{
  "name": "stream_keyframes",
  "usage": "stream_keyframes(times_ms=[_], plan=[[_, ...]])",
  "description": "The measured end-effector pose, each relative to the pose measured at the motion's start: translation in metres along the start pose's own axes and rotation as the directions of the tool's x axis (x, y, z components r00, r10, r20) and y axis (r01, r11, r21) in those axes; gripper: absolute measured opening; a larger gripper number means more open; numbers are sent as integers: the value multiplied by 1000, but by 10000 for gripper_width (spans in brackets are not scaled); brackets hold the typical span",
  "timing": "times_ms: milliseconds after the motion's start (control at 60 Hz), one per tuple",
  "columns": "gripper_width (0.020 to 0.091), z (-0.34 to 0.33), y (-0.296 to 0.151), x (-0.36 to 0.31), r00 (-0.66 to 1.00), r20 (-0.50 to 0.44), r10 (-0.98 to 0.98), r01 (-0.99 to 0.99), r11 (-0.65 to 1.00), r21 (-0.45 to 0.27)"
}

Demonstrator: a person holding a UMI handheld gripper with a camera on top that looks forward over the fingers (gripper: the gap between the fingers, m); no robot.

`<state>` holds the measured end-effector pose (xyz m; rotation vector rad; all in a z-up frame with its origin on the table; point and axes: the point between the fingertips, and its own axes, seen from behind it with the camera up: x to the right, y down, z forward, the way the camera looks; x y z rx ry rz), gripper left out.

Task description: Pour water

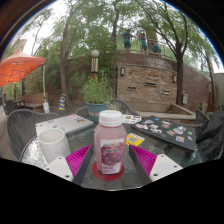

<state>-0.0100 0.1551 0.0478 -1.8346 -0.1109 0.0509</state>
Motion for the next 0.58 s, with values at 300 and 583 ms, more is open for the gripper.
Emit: stream_keyframes(times_ms=[300, 583], plan=[[834, -123, -11, -18, 1000, -5, -21, 21, 1000, -1], [838, -261, -16, -22, 999, -10, 39, -38, 997, 63]])
